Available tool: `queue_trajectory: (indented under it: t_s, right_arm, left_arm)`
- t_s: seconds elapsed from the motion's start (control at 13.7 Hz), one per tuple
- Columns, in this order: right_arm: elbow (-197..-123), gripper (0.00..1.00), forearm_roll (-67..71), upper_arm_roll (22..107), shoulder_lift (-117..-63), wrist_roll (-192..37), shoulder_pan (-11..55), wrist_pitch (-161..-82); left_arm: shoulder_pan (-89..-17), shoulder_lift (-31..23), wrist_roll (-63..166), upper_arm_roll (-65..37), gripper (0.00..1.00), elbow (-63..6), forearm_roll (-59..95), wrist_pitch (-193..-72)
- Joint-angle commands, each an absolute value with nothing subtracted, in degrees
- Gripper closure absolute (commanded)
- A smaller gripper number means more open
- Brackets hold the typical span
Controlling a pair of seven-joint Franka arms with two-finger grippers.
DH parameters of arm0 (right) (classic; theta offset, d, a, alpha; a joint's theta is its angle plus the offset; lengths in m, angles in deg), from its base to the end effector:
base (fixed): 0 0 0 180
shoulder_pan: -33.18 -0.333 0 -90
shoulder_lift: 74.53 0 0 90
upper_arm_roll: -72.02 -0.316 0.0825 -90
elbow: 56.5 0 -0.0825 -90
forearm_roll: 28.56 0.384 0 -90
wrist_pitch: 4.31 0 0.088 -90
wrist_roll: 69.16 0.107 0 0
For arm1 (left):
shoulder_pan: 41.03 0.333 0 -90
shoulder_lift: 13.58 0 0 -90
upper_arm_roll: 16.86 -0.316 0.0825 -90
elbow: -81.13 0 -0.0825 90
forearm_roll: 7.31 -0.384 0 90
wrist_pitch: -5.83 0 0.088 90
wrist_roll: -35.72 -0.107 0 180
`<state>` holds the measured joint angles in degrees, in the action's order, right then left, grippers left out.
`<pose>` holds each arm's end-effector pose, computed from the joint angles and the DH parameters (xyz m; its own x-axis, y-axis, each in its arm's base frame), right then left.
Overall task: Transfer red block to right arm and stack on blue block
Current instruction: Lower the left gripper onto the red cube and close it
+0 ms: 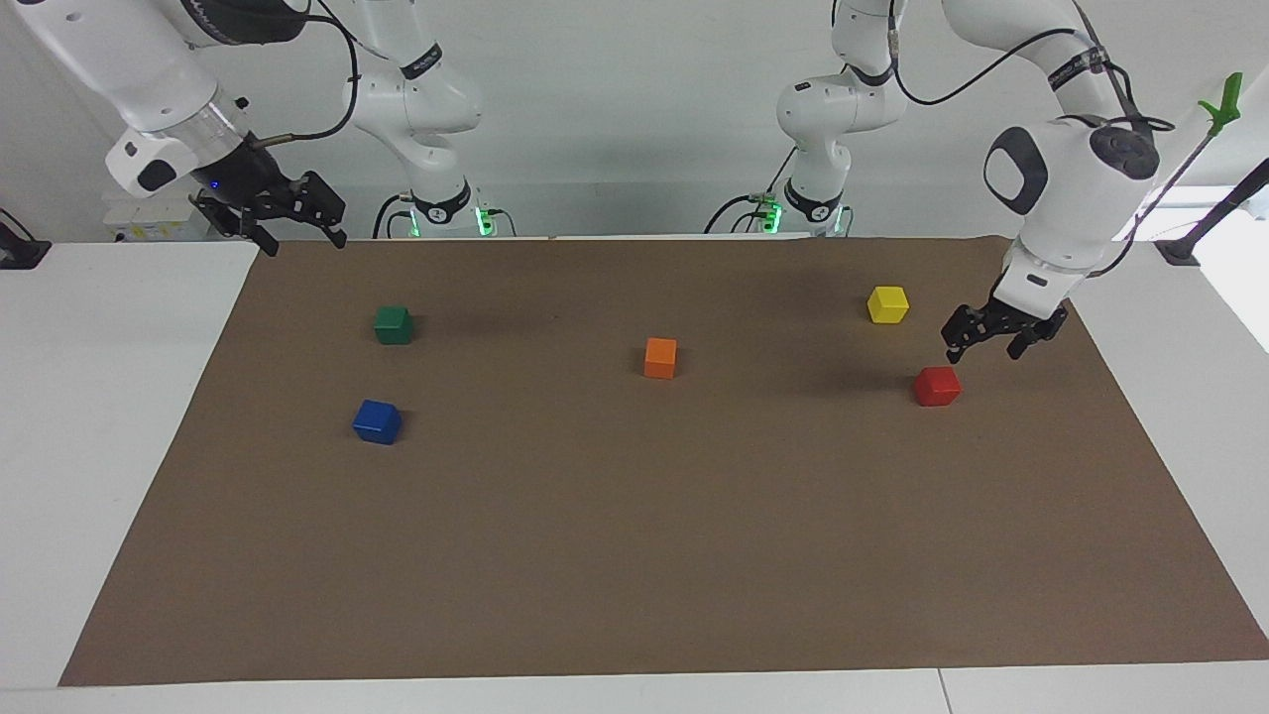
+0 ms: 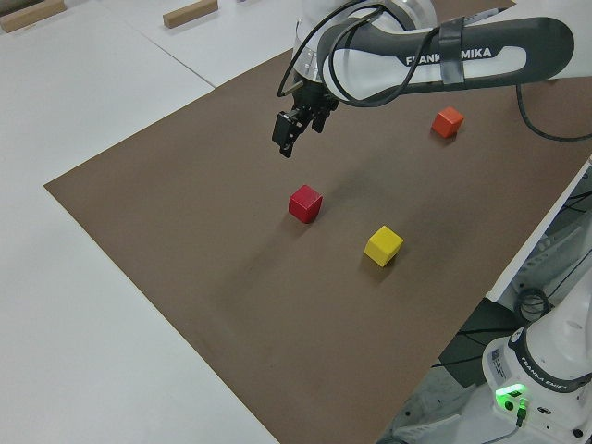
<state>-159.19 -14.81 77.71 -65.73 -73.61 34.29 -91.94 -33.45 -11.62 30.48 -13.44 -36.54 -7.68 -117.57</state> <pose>0.4973 -0.0364 0.6014 0.9956 -0.0304 -0.0886 -0.0526 -0.9643 -0.2595 0.5612 0.0413 0.4269 0.9976 -0.0224 0.0652 -0.0218 -0.9997 -0.0096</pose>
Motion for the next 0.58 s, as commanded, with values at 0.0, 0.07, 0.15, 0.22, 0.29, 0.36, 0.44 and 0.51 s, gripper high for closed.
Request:
queue_trajectory:
  t_s: [0.0,0.07,0.15,0.22,0.29,0.36,0.44,0.51]
  right_arm:
    - [-166.52,0.00,-5.23,77.65,-61.27,-73.64,34.76,-94.66]
    - [-168.11,0.00,-1.44,77.65,-60.65,-73.82,34.68,-95.27]
    - [-169.86,0.00,2.16,77.65,-59.86,-74.95,34.68,-95.88]
    - [-172.14,0.00,6.46,77.74,-59.51,-76.88,34.76,-95.98]
    - [-173.99,0.00,10.25,77.74,-59.24,-79.51,35.81,-95.98]
    - [-175.93,0.00,13.76,77.74,-59.15,-82.40,36.95,-95.80]
    - [-177.77,0.00,17.54,77.74,-59.07,-84.17,37.22,-95.37]
    - [-180.14,0.00,22.02,77.74,-58.63,-86.37,37.48,-95.01]
  left_arm:
    - [-31.02,-10.16,30.10,-12.91,0.00,-39.97,-7.23,-123.52]
    - [-31.01,-9.29,30.10,-13.00,0.00,-41.64,-7.23,-126.77]
    - [-30.93,-9.19,30.01,-13.00,0.00,-43.40,-7.23,-129.06]
    - [-30.84,-9.19,30.01,-13.00,0.00,-44.28,-7.23,-129.61]
    - [-30.84,-9.36,30.01,-13.00,0.00,-45.16,-7.23,-129.61]
    - [-31.01,-9.45,30.18,-12.91,0.00,-45.95,-7.23,-129.87]
    - [-31.36,-9.45,30.18,-12.91,0.00,-46.05,-7.23,-129.88]
    - [-31.45,-9.45,30.18,-12.91,0.00,-46.14,-7.23,-129.88]
